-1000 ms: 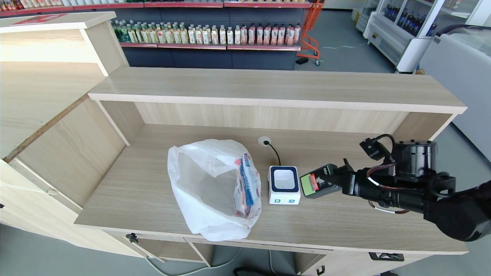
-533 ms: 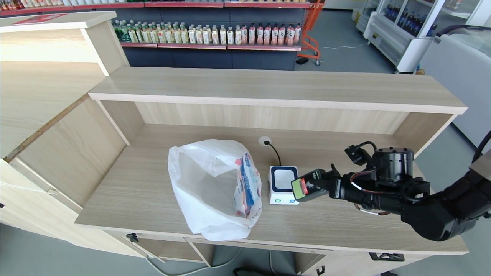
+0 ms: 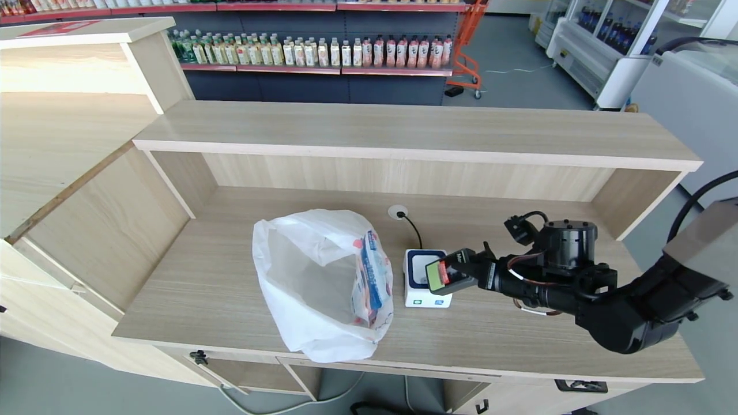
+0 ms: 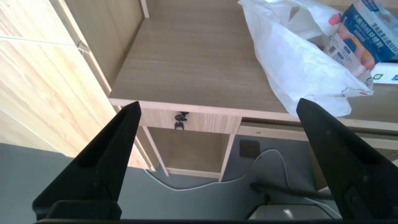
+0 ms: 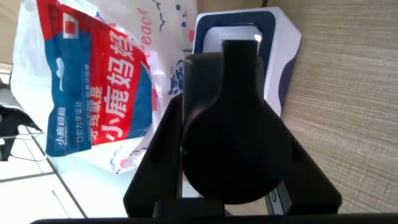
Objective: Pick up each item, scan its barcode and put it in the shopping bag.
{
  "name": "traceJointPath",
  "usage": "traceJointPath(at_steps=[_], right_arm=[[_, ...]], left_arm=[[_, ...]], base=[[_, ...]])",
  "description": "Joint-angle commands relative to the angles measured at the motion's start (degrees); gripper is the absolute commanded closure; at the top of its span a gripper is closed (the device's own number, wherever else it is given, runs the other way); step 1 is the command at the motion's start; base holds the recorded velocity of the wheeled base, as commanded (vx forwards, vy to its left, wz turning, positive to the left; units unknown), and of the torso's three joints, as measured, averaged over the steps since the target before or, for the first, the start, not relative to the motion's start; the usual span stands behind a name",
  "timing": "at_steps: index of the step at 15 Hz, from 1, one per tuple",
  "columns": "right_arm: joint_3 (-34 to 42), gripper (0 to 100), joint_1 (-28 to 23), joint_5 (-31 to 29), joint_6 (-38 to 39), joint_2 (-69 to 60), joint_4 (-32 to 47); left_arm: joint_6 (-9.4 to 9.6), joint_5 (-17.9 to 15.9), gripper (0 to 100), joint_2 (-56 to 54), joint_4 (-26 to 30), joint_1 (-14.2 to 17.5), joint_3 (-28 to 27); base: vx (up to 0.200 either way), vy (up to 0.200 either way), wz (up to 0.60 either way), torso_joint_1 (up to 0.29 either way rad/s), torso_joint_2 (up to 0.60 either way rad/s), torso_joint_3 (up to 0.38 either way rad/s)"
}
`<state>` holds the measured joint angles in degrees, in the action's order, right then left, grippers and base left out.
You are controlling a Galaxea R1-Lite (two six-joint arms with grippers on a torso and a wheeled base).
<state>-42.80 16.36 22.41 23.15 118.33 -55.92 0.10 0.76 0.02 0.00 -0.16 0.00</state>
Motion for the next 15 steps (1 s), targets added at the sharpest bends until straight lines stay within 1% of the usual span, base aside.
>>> traceJointPath(at_steps=[1, 5, 12, 13, 15], right_arm=[[-1.1, 100, 1.0, -0.8, 0.1, 2.2, -0.1], [-2.0, 100, 1.6, -2.3, 0.1, 3.6, -0.2], [-2.6, 100, 1.7, -2.4, 0.2, 3.2, -0.5], [-2.5, 100, 1.7, -2.5, 0.2, 2.6, -1.4], [0.5, 100, 1.7, -3.7, 0.0, -3.5, -3.9]], left_arm=[[-0.01, 0.0, 0, 0.0, 0.0, 0.0, 0.0], [-0.01, 0.0, 0, 0.0, 0.0, 0.0, 0.0], [-0.01, 0.0, 0, 0.0, 0.0, 0.0, 0.0], [-0.10, 0.0, 0, 0.0, 0.0, 0.0, 0.0], [-0.10, 0.0, 0, 0.0, 0.0, 0.0, 0.0]], base=[[0.000, 0.000, 0.00, 0.000, 0.00, 0.000], [0.000, 0.000, 0.00, 0.000, 0.00, 0.000], [0.000, 0.000, 0.00, 0.000, 0.00, 0.000], [0.000, 0.000, 0.00, 0.000, 0.00, 0.000], [0.000, 0.000, 0.00, 0.000, 0.00, 0.000]])
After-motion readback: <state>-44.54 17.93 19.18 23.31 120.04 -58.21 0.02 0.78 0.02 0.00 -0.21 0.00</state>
